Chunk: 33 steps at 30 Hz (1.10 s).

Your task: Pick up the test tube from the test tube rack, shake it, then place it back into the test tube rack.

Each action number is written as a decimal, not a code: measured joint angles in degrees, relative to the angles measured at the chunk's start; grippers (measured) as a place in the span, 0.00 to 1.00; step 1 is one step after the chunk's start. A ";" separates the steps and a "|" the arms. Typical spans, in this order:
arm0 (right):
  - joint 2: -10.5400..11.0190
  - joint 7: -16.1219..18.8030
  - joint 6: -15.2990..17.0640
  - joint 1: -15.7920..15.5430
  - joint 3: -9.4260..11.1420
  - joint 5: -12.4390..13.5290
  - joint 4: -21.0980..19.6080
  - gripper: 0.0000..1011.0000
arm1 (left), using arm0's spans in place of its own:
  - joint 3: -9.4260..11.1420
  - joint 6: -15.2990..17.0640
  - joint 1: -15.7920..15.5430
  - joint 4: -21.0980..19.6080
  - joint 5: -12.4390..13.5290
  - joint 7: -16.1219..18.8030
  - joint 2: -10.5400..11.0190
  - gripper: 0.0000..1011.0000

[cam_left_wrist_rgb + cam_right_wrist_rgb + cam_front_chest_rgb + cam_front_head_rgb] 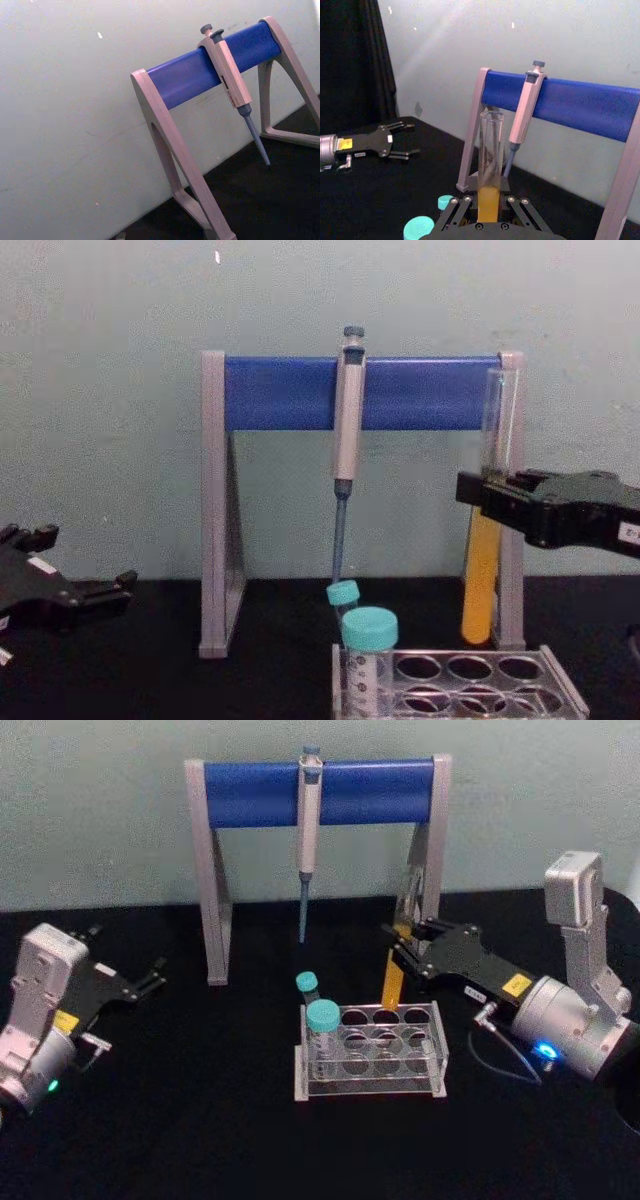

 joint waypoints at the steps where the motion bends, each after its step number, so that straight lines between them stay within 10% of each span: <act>1: 0.10 0.00 0.07 -0.06 -0.06 0.09 -0.08 0.23 | 0.00 0.00 0.00 0.00 0.01 0.00 0.00 0.99; 33: 0.17 -1.20 0.71 0.76 -2.06 0.00 2.30 0.23 | 0.00 0.00 0.00 0.00 0.01 0.00 0.00 0.99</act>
